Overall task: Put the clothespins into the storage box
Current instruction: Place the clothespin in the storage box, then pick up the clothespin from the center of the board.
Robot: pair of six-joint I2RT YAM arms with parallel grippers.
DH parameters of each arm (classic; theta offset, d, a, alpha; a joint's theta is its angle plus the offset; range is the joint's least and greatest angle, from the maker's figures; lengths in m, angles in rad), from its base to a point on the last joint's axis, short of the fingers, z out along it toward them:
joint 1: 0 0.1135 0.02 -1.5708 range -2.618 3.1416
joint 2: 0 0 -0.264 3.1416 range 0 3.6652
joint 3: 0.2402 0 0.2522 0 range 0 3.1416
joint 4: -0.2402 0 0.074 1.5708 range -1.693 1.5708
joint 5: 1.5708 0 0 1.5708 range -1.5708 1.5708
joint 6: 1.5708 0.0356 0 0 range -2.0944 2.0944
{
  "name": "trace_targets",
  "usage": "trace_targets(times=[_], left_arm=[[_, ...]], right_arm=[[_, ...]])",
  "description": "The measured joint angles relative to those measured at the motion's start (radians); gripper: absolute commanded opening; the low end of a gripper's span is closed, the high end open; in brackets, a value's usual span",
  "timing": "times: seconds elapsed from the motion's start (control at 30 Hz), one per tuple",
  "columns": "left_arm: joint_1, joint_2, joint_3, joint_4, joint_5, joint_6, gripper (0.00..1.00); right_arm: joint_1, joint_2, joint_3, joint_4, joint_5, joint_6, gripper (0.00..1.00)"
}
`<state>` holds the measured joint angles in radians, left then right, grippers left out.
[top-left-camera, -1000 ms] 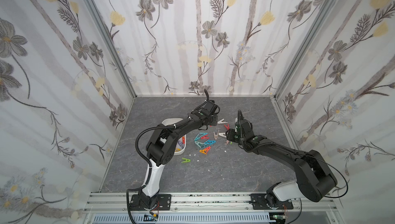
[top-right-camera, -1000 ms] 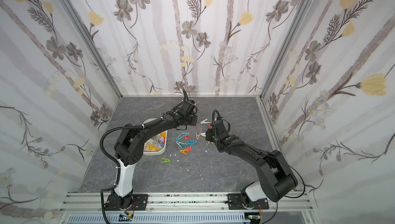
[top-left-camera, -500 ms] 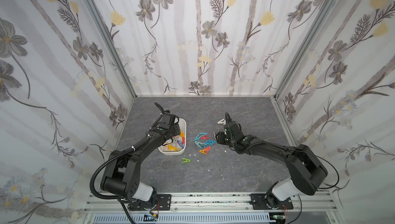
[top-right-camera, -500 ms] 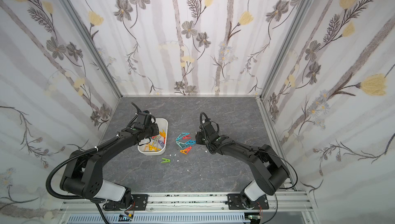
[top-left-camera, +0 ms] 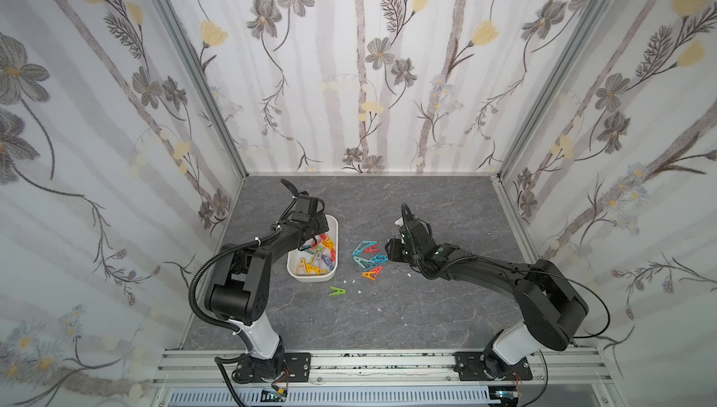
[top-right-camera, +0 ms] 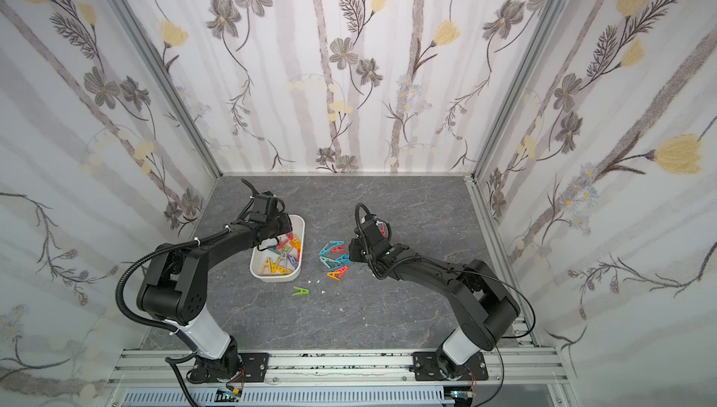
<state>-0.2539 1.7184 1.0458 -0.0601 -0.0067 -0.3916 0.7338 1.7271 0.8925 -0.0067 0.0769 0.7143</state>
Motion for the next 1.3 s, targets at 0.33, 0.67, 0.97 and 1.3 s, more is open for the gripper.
trace_targets(times=[0.33,0.67,0.97,1.3], left_arm=[[-0.197,-0.144,0.003,-0.064,-0.115,0.044,0.41],[-0.472,-0.196,-0.171,0.003,-0.083,-0.063,0.43],[-0.544,-0.141,-0.203,0.058,-0.059,-0.111,0.43],[-0.541,-0.151,-0.222,0.07,-0.072,-0.097,0.43]], right_arm=[[-0.027,-0.048,-0.003,-0.044,0.085,-0.023,0.41],[-0.086,0.056,0.07,-0.053,0.077,-0.054,0.26],[-0.097,0.23,0.233,-0.095,0.079,-0.049,0.21],[-0.097,0.324,0.315,-0.135,0.075,-0.047,0.25]])
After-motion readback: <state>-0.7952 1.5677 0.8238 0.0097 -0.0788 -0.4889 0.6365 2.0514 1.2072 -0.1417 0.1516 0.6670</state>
